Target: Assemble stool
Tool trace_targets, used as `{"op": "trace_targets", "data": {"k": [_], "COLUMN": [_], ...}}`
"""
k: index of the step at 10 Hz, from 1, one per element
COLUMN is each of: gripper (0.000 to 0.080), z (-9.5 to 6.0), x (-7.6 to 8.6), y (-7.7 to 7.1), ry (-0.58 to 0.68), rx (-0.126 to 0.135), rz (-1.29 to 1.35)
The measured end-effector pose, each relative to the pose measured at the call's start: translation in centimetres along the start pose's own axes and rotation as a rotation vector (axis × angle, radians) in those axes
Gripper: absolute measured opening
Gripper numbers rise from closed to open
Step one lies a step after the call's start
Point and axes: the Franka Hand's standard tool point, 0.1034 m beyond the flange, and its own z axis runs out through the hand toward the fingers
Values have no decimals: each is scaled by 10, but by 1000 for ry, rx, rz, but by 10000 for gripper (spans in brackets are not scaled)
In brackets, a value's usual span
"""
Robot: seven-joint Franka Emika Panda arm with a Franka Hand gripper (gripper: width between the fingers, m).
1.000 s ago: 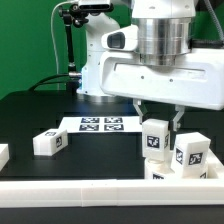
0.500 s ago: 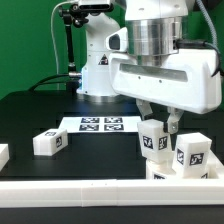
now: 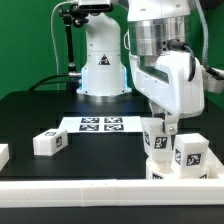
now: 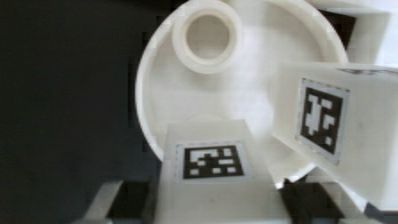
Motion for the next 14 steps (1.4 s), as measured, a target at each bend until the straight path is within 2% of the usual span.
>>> {"op": "trace_targets", "data": {"k": [4,6,8,9,10,12,14], "gripper": [343,343,573,573,635,645,649], "z": [-1,0,-3,-7,-13,-24,-22], "x": [3,1,-2,-5,-5,-5,-5], "y": [-1,-2,-2,-2,-4,-7,-7], "ry": [-42,-44,-49,-57,-61,-66,-65], "rx": [12,13,2,-17,-9,6,4], "rz": [257,294,255,220,171,122,87]}}
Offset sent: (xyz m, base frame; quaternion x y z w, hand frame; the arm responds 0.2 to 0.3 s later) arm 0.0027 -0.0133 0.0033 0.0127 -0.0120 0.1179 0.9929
